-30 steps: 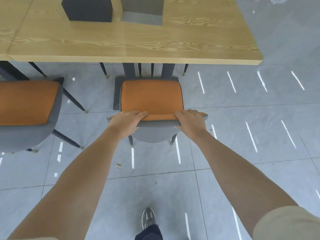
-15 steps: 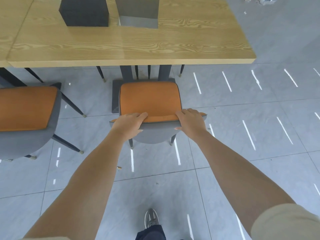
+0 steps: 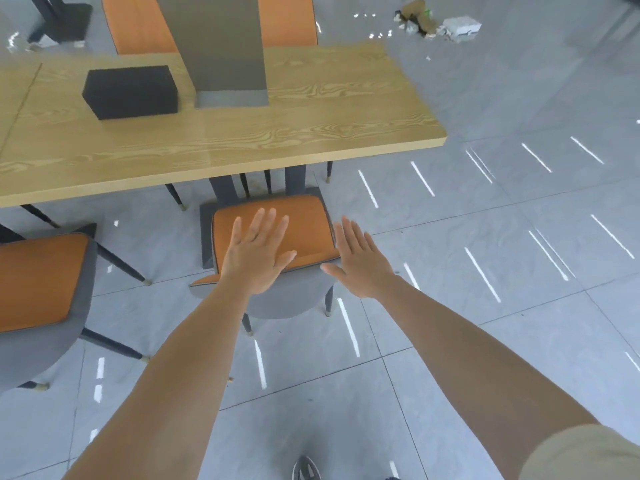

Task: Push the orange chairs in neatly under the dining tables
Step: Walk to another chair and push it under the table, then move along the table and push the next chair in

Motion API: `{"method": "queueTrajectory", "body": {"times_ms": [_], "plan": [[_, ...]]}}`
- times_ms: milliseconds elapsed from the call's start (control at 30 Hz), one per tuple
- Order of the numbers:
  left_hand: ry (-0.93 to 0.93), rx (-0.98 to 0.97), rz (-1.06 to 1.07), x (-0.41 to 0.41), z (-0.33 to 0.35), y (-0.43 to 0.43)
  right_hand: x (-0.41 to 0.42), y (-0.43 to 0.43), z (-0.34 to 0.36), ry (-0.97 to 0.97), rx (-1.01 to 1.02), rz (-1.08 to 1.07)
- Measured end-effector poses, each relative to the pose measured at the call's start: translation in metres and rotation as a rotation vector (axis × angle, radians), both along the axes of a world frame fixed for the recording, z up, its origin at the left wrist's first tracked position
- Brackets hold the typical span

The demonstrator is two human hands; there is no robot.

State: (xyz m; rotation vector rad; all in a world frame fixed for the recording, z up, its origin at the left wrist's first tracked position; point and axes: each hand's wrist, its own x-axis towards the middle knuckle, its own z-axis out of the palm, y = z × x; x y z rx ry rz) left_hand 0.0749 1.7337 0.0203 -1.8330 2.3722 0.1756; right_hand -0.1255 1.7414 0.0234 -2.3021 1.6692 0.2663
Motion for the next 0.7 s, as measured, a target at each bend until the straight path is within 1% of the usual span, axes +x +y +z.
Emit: {"method": "queueTrajectory", "body": {"times_ms": [133, 233, 367, 500, 600, 700], "plan": [[0.016, -0.041, 0.012, -0.048, 0.007, -0.017, -0.049, -0.012, 0.015, -0.001, -0.018, -0.031], [0.009, -0.058, -0.01, -0.09, 0.009, -0.032, -0.097, -0.027, 0.021, 0.002, -0.042, -0.108], [-0.01, -0.112, -0.019, -0.152, 0.019, -0.072, -0.163, -0.062, 0.026, -0.01, -0.059, -0.175], [-0.041, -0.133, 0.013, -0.213, 0.029, -0.116, -0.219, -0.105, 0.04, -0.04, -0.052, -0.151], [0.003, -0.133, 0.043, -0.267, 0.035, -0.15, -0.265, -0.141, 0.049, -0.036, -0.08, -0.11], [0.015, -0.111, 0.065, -0.313, 0.039, -0.187, -0.304, -0.179, 0.053, -0.048, -0.092, -0.121]]}}
